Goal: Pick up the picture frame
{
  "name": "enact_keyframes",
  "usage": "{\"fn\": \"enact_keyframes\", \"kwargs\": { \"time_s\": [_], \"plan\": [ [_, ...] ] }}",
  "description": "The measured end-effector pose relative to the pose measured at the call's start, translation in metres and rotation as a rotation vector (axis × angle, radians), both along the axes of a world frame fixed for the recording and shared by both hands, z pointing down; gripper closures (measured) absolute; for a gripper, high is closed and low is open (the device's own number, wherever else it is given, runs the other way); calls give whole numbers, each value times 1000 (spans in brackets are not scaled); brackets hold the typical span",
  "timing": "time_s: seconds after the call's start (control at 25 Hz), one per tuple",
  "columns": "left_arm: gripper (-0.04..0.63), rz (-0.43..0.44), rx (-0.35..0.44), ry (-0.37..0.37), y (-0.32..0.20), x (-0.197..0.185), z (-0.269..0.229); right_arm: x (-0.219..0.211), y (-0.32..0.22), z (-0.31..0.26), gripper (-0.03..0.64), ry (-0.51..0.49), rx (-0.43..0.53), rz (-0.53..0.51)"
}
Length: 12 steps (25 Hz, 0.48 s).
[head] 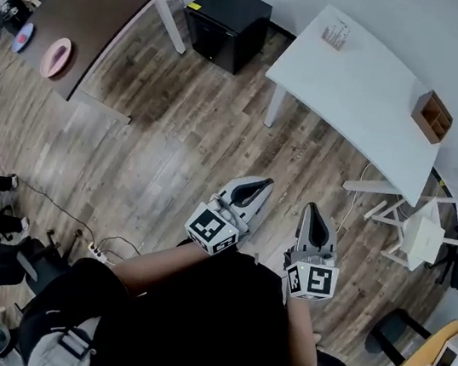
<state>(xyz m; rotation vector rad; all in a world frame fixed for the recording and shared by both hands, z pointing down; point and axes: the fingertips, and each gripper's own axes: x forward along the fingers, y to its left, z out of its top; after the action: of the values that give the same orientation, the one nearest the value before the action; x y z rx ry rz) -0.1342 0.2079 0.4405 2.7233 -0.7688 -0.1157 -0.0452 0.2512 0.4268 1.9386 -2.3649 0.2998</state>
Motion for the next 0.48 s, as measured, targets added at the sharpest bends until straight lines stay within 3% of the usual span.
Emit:
{"fn": "enact_keyframes", "kwargs": {
  "time_s": [0.32, 0.48],
  "plan": [
    [583, -5, 47, -2, -69, -8, -8, -5, -65, 2, 588, 27, -9, -43],
    [583, -14, 73, -45, -92, -5, -8, -2, -96, 1, 588, -49, -8, -99]
  ]
}}
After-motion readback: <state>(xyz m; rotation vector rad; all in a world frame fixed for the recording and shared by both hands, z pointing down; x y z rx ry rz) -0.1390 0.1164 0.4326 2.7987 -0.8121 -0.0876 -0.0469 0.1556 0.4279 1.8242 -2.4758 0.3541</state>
